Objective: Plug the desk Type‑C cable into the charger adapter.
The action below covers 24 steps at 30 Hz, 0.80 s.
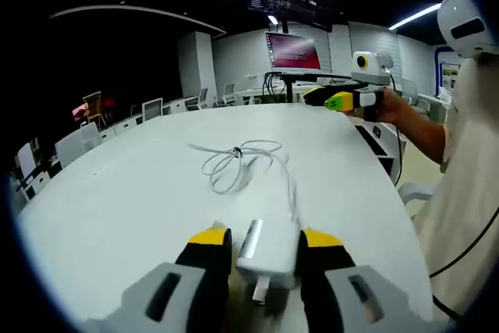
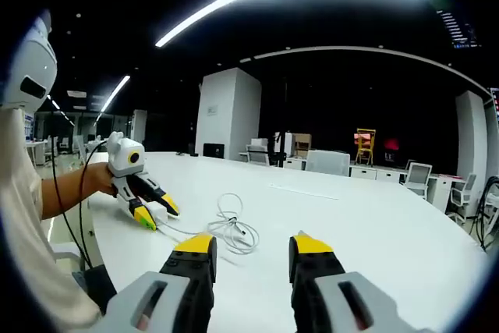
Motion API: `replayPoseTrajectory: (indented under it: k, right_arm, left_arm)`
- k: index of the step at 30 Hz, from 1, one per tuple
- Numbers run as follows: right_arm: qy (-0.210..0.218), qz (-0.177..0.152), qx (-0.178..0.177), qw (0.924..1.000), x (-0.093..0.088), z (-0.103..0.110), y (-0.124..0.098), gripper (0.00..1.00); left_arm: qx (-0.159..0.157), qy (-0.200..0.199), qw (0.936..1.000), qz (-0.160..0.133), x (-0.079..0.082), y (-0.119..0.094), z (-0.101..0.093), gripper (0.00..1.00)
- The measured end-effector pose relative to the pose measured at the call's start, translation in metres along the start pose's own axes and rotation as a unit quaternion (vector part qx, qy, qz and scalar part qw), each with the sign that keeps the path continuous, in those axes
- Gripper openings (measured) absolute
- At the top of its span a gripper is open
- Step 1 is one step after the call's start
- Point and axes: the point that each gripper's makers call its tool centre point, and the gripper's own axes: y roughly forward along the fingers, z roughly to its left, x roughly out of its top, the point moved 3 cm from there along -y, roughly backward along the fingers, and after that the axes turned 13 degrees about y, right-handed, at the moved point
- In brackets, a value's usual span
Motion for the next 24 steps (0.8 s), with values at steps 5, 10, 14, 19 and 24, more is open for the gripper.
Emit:
replayPoseTrajectory:
  k: [5,10,14,19,24]
  right_arm:
    - [0.003,0.001,-0.005,1.0,-0.003,-0.003,-0.002,0.39]
    - [0.004,0.0,-0.007,1.0,-0.003,-0.005,-0.003,0.38]
    - [0.005,0.0,-0.006,1.0,-0.005,-0.004,-0.003,0.38]
    - [0.006,0.005,0.0,1.0,-0.007,0.0,-0.002,0.38]
    - [0.006,0.01,0.007,0.9999,-0.01,0.003,-0.001,0.39]
  left_arm:
    - [-0.004,-0.002,1.0,-0.004,0.001,0.002,-0.001,0.3]
    - [-0.003,-0.003,1.0,-0.002,0.001,0.004,-0.001,0.29]
    - [-0.005,-0.03,0.9995,-0.004,0.002,0.005,-0.002,0.29]
    - [-0.006,-0.03,0.9994,-0.015,0.004,0.007,-0.004,0.28]
    - [0.002,-0.031,0.9992,-0.025,0.013,0.011,0.004,0.28]
